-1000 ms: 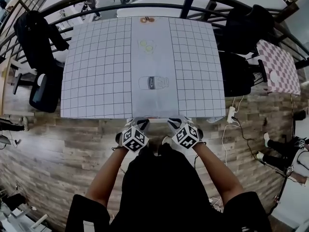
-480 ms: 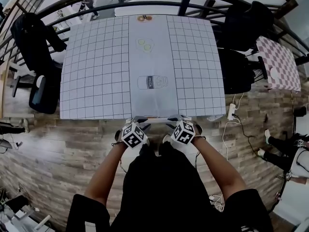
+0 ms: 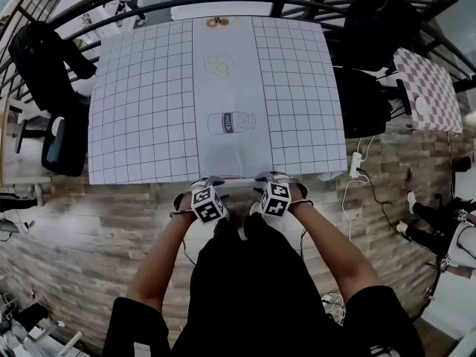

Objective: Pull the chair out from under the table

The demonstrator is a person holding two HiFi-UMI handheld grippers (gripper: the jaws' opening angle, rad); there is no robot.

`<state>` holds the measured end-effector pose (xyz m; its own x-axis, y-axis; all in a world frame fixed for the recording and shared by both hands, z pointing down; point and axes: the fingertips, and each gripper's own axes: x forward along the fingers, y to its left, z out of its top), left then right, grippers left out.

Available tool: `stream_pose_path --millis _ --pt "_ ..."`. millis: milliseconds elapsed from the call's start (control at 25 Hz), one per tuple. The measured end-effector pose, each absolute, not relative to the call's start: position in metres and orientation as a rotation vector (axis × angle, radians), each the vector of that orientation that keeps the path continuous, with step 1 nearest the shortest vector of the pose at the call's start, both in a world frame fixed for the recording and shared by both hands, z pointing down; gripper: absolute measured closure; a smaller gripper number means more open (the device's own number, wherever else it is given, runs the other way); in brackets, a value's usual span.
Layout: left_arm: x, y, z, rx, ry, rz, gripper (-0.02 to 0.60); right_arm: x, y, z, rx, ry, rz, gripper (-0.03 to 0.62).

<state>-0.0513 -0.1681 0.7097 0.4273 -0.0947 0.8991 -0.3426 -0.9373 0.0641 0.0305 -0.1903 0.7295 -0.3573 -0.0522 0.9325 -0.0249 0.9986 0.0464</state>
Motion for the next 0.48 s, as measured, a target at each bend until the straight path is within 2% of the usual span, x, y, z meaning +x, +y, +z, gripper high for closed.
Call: stream_pose_path --millis 120,280,480 --pt "-0.051 -0.166 0.715 2.435 -0.345 1.539 0.403 0.028 -0.191 0.735 0.067 -1.94 -0.007 0.477" --pt "-0.052 -0.176 0.716 2.438 -0.356 1.525 0.469 0.033 -0.189 0.745 -0.009 -1.888 -0.094 0.462" --pt "-0.052 -0.175 0.714 2.425 -0.324 1.555 0.476 0.03 -0.185 0.752 -0.088 -1.828 -0.188 0.462"
